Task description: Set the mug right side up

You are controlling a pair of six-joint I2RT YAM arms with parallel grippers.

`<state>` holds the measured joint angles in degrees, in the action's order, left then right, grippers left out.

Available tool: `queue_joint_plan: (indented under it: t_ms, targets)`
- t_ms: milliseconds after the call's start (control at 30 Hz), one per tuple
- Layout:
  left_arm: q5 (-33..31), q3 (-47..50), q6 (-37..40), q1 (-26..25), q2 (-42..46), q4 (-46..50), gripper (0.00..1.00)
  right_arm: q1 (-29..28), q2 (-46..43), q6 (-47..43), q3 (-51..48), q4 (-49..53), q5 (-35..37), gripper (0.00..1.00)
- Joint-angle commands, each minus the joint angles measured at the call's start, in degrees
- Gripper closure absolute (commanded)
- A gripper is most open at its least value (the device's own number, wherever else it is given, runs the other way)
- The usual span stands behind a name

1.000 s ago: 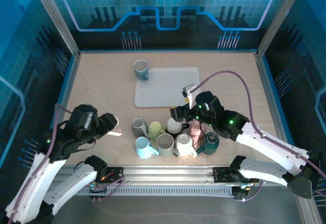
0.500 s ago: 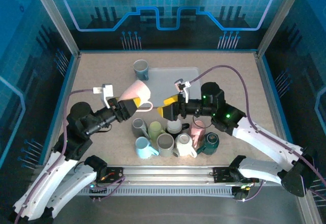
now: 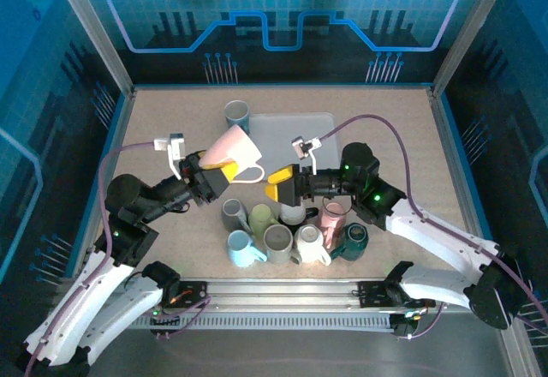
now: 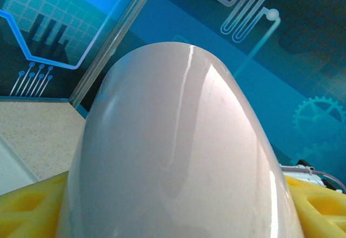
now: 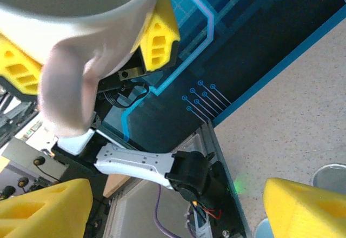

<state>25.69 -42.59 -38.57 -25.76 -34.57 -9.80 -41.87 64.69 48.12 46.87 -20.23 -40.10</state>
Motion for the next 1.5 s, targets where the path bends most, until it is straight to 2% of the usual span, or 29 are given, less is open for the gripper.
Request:
queue_joint_plan:
  t_ms: [0,133,300,533,833,933,1233,1367,1467]
  targets:
    - [3.3,-0.9,1.4,-0.2,0.5,-6.6,0.38,1.1,0.8,5.4,-1.4,-9.7,-2.8,0.17]
    - [4.2,-0.5,1.6,-0.2,0.6,-6.6,0.38,1.7,1.5,7.3,-1.9,-12.4,-3.7,0.2]
    - [4.5,0.0,1.6,-0.3,0.9,-7.0,0.38,1.7,3.0,10.2,-2.0,-16.8,-5.5,0.32]
    - [3.5,0.1,2.7,-0.4,1.3,-5.8,0.38,1.8,5.5,15.8,-2.8,-27.0,-9.1,0.38]
    - [-2.2,-1.1,7.2,-0.4,4.3,-0.7,0.37,2.7,-0.2,2.4,-0.7,-7.5,-7.9,0.4]
    - [-3.1,-0.9,7.8,-0.4,4.5,-0.5,0.38,2.5,0.0,3.5,0.0,-7.9,-9.0,0.39]
    - [0.0,-0.2,7.6,-0.8,1.6,-1.7,0.38,0.2,4.2,8.1,5.3,-12.6,-10.7,0.34]
    - [0.2,0.2,8.4,-1.2,1.4,-1.2,0.37,-1.1,6.5,8.8,7.4,-12.4,-10.7,0.36]
    - [1.2,0.3,9.1,-1.4,1.0,-0.6,0.37,-2.1,8.2,9.0,8.1,-12.5,-9.4,0.41]
